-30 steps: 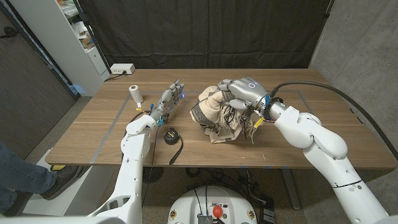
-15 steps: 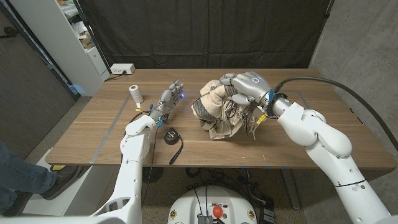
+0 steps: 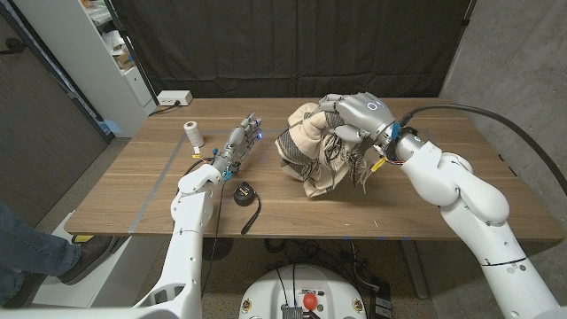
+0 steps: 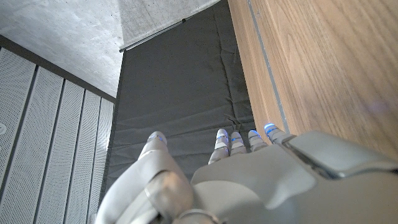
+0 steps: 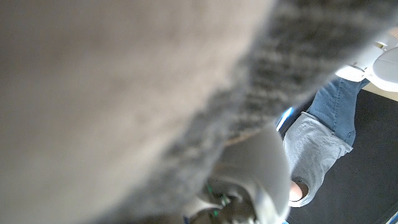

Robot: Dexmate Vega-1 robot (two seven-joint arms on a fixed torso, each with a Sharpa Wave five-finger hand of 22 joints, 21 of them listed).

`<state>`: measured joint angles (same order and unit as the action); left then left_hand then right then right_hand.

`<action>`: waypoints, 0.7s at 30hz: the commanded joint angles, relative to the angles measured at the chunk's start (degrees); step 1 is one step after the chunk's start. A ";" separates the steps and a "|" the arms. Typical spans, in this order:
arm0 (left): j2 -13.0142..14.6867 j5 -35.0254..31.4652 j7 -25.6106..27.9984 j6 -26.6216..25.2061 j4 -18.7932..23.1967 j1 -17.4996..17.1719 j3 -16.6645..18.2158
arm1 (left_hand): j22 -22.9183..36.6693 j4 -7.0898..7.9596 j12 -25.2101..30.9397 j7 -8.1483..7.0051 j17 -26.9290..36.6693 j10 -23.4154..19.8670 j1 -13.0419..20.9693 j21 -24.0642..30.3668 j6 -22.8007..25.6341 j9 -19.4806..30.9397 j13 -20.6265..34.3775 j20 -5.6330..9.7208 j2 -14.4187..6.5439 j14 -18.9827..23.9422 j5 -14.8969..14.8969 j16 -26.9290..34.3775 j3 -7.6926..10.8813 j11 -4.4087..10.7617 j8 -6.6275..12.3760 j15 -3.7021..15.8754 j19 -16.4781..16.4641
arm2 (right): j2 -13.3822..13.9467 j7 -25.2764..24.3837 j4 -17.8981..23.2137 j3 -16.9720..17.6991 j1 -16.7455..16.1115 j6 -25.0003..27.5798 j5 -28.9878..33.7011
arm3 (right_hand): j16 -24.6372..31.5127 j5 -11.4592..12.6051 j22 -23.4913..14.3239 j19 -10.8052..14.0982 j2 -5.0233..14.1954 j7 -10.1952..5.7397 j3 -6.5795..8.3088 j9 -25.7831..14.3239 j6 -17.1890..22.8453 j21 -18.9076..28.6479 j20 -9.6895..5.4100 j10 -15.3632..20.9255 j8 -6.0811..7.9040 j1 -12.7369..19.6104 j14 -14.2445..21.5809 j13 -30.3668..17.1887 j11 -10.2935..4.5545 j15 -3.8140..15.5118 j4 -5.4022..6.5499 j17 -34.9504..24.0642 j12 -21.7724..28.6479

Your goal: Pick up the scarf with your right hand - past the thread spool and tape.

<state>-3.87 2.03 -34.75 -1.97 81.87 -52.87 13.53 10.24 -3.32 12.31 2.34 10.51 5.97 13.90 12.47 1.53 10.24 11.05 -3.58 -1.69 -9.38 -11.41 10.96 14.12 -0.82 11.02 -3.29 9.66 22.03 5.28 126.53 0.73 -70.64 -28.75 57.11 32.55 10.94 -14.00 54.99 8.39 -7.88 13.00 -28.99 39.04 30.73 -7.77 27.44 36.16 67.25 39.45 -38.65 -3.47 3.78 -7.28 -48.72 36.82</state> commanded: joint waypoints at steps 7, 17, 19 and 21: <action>0.27 0.20 0.27 -0.33 0.73 -0.31 -0.17 | 0.29 -0.38 -0.15 0.20 0.12 -0.06 0.05 -0.27 0.36 0.18 0.12 -0.32 -0.42 -0.16 0.12 0.01 0.15 0.01 -0.08 -0.28 6.39 | -0.92 -1.12 1.13 1.70 0.07 -0.47 -0.14 | -0.17 -0.11 -0.21 -0.60 1.71 1.03 0.76 -0.38 1.68 0.88 -2.77 0.23 0.64 1.39 0.88 -0.43 -0.53 7.07 0.04 -0.60 0.42; 0.42 0.21 0.38 -0.33 0.89 -0.32 -0.21 | 0.29 -0.46 -0.18 0.19 0.12 0.01 0.07 -0.34 0.29 0.18 0.12 -0.37 -0.46 -0.14 0.12 0.02 0.16 0.04 -0.10 -0.26 6.44 | -1.39 -1.10 1.69 1.96 0.32 -0.32 0.09 | -0.37 -0.30 -0.31 -0.70 1.62 0.84 1.07 -0.37 1.63 1.61 -2.82 0.23 0.73 1.49 1.15 -0.62 -0.41 7.04 0.10 -1.18 0.36; 0.40 0.27 0.40 -0.21 0.96 -0.34 -0.19 | 0.29 -0.48 -0.17 0.19 0.11 -0.01 0.08 -0.35 0.27 0.18 0.12 -0.37 -0.47 -0.17 0.12 0.00 0.16 0.12 -0.11 -0.26 6.43 | -1.45 -1.10 1.80 2.00 0.41 -0.31 0.12 | -0.47 -0.33 -0.33 -0.76 1.60 0.42 1.14 -0.42 2.06 1.77 -2.82 0.27 0.96 1.49 1.16 -0.69 -0.31 7.09 0.13 -1.29 0.37; 0.51 0.33 0.20 -0.17 0.89 -0.30 -0.23 | 0.29 -0.51 -0.16 0.17 0.11 -0.04 0.09 -0.35 0.29 0.18 0.12 -0.37 -0.48 -0.17 0.12 0.00 0.17 0.03 -0.10 -0.29 6.42 | -1.52 -1.14 1.88 2.03 0.48 -0.31 0.19 | -0.48 -0.36 -0.35 -0.81 1.58 0.40 1.20 -0.43 2.11 1.92 -2.79 0.34 1.01 1.52 1.25 -0.73 -0.27 7.09 0.13 -1.42 0.38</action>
<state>-3.53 2.20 -34.48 -2.18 82.53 -53.12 13.31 10.24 -3.32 12.31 2.34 10.51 5.97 13.90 12.47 1.54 10.24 11.06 -3.58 -1.69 -9.38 -11.41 10.96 14.13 -0.82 11.02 -3.29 9.66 20.98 4.18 127.82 2.37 -70.52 -29.16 57.14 32.37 10.75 -14.26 54.35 8.41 -7.88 13.63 -29.11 39.04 32.28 -7.97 27.43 36.72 67.64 40.04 -39.18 -3.47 3.79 -7.26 -49.77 36.82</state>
